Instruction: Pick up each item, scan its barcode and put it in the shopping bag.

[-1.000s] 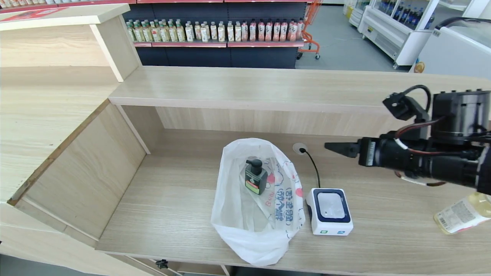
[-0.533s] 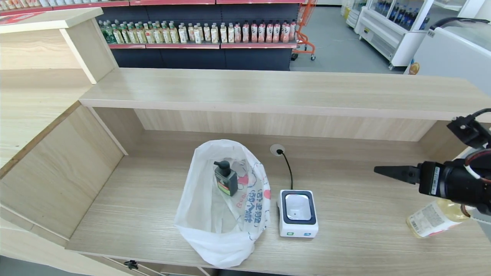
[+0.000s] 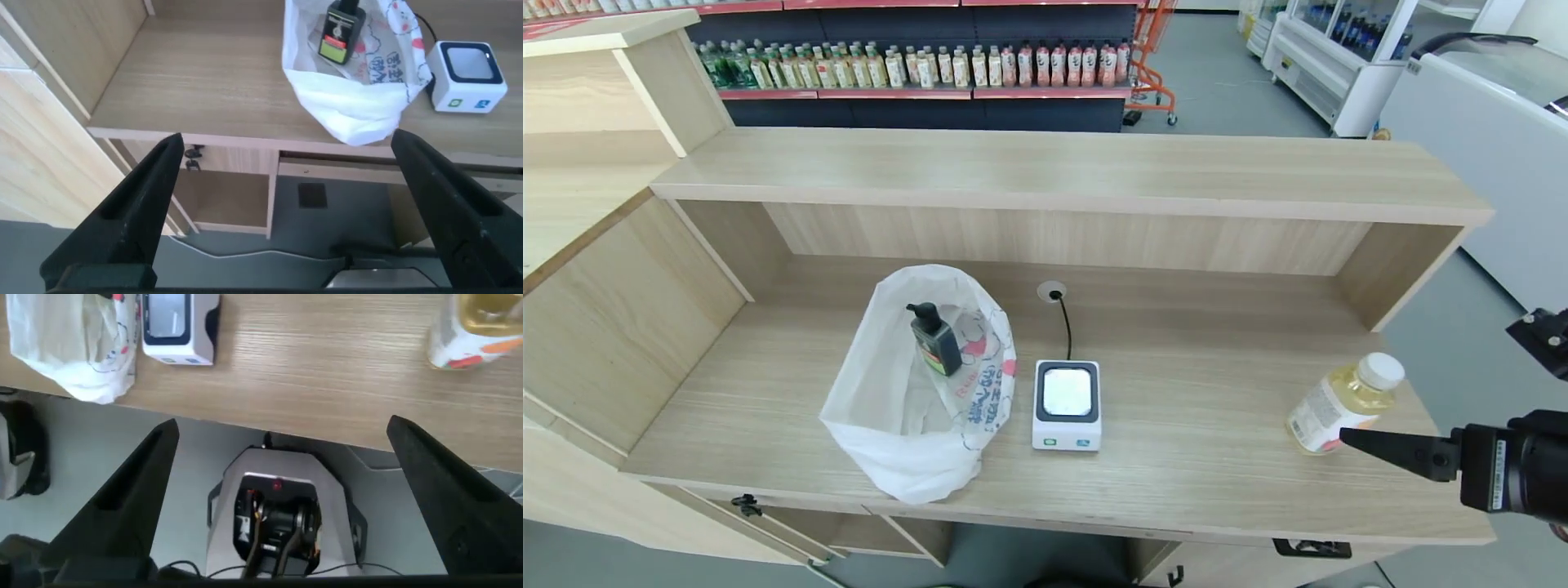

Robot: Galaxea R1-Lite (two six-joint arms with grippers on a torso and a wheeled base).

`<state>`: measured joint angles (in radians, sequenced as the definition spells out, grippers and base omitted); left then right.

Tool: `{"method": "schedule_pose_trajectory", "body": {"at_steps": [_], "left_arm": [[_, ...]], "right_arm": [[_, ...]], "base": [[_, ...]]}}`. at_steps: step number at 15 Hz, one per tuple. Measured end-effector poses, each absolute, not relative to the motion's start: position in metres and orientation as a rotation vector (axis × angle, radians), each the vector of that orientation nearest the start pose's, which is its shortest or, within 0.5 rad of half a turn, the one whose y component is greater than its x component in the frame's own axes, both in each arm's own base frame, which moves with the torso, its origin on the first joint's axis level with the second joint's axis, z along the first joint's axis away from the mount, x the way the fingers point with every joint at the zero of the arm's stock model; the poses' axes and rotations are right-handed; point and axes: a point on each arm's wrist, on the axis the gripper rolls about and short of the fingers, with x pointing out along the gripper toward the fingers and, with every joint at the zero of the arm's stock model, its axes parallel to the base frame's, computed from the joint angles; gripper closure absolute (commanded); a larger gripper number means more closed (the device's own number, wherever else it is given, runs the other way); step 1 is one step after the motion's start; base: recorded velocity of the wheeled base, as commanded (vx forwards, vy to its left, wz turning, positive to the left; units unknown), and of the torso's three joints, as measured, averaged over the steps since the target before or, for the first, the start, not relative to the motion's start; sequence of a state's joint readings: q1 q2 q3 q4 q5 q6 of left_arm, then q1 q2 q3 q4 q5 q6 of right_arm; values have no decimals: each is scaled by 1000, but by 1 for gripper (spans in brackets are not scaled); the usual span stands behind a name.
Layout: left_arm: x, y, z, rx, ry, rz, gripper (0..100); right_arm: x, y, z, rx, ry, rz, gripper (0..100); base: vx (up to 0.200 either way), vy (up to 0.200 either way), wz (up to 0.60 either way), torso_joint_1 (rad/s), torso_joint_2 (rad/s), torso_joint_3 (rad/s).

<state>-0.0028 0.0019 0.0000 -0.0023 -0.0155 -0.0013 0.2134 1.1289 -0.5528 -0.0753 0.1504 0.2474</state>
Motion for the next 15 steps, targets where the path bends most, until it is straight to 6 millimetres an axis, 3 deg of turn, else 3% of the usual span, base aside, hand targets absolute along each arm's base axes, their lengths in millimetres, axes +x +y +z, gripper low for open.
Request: {"method": "schedule_pose_trajectory", "body": {"at_steps": [4,7,10,15], "left_arm": [[-23,0,76,0,-1,-20,0],[-23,0,76,0,-1,-19,0],[-23,0,76,2,-1,-21,0],[-23,0,76,0,0,-20,0]], "right_arm": [[152,21,184,153,550,169,0],[162,18,187,191,554,240,0],[171,18,190,188,556,276,0],[178,17,170,103,640,287,0]], "base": [[0,-200,0,-1,-5,8],[0,0,0,0,0,0],[0,-200,0,5,1,4],[0,0,0,0,0,0]]}}
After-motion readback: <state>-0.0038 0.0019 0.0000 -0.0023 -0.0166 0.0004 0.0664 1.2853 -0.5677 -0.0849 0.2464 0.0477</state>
